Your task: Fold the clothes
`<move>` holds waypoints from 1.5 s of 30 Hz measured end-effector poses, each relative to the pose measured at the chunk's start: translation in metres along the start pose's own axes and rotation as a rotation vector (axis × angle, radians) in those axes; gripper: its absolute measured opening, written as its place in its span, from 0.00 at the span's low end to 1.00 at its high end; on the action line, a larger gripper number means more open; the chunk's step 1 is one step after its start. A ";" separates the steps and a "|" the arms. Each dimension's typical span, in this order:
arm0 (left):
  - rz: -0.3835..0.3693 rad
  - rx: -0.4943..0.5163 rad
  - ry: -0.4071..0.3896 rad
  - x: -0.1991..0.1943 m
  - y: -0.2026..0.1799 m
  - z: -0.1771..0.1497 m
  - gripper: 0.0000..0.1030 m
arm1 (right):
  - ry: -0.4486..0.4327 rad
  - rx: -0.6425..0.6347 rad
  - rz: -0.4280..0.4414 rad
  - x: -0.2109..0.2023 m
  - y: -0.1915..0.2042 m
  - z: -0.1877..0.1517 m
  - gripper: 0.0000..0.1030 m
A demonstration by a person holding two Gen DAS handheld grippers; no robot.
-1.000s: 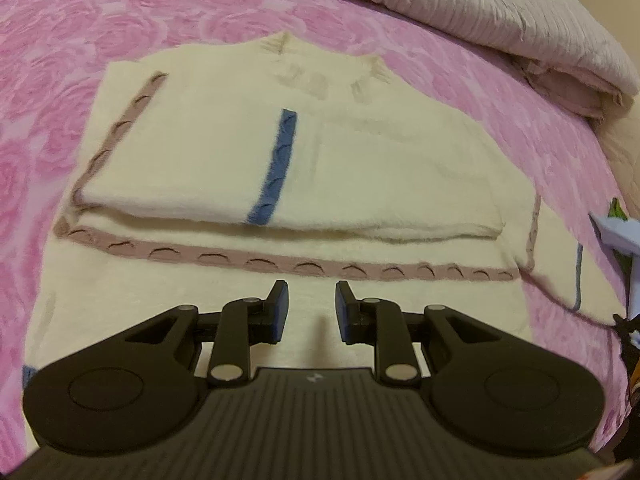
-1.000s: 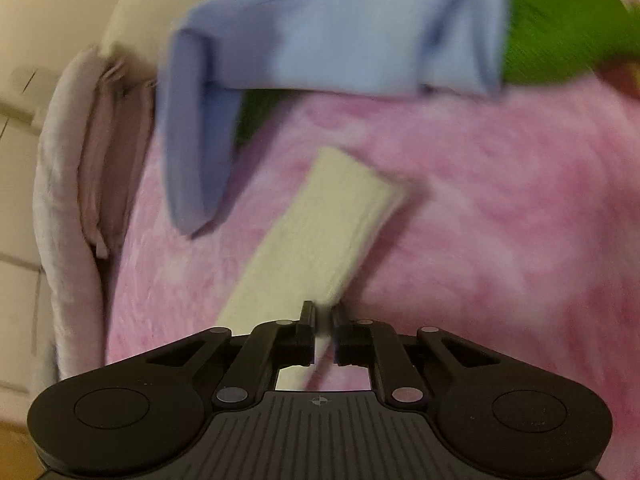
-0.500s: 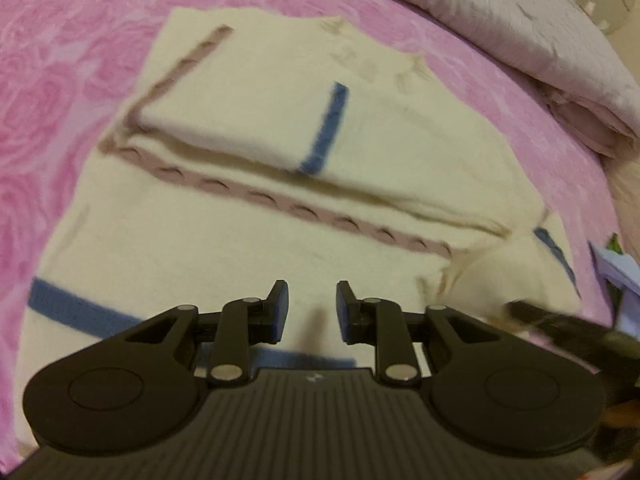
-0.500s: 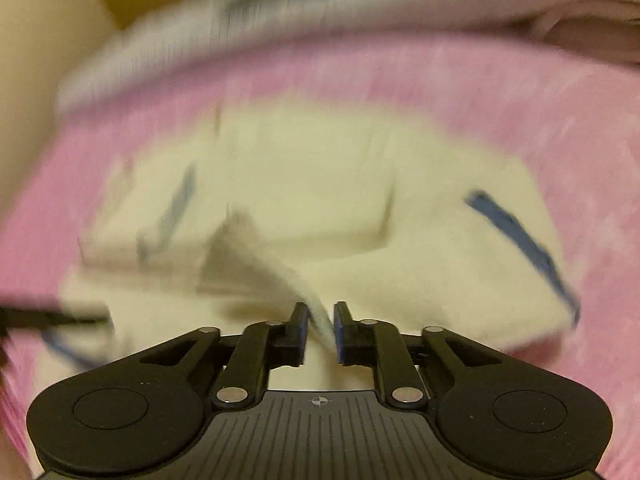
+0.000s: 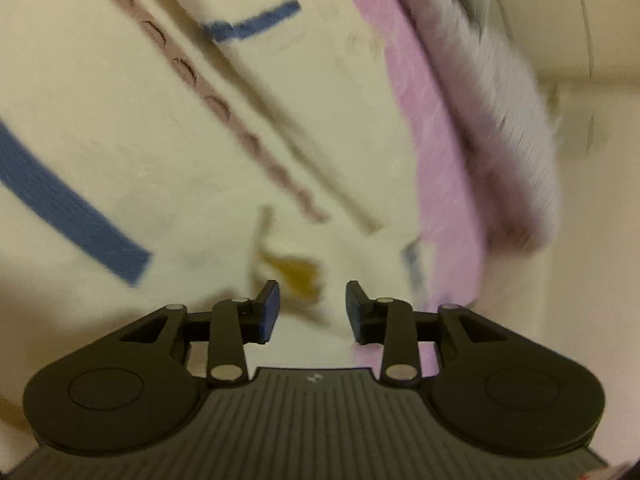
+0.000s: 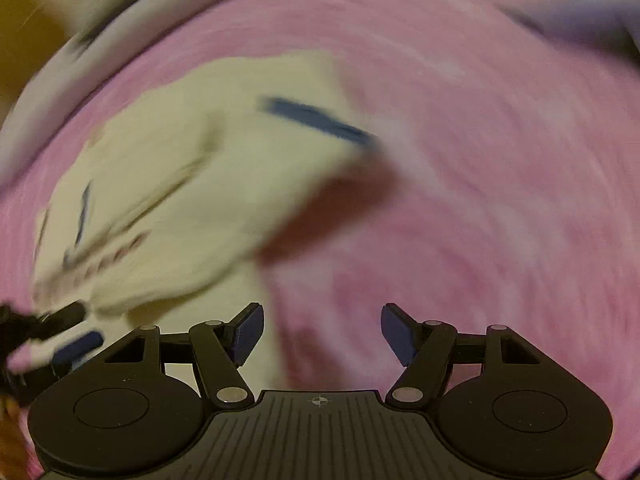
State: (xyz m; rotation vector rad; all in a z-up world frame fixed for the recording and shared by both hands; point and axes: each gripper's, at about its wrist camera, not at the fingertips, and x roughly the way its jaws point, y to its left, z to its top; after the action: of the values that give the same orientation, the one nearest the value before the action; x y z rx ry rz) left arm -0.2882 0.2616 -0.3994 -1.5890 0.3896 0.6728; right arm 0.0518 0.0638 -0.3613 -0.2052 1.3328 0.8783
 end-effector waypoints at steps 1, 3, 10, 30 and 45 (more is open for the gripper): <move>-0.009 -0.034 -0.017 0.000 0.002 0.002 0.38 | 0.000 0.071 0.012 -0.002 -0.013 -0.001 0.67; -0.013 -0.108 -0.028 0.006 0.007 0.005 0.41 | -0.003 0.187 0.029 -0.005 -0.034 -0.004 0.67; 0.021 -0.339 0.038 0.041 0.035 0.001 0.40 | -0.017 0.247 -0.005 -0.012 -0.047 -0.009 0.67; 0.210 0.884 -0.152 -0.060 -0.096 0.158 0.02 | -0.064 0.212 0.003 0.009 0.002 0.020 0.67; 0.345 0.880 -0.130 -0.069 -0.022 0.226 0.02 | -0.093 0.173 -0.106 0.032 0.069 0.007 0.67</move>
State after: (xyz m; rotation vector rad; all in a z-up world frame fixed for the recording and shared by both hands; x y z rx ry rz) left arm -0.3710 0.4766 -0.3446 -0.6440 0.7487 0.7198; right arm 0.0115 0.1285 -0.3642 -0.0982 1.2912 0.6718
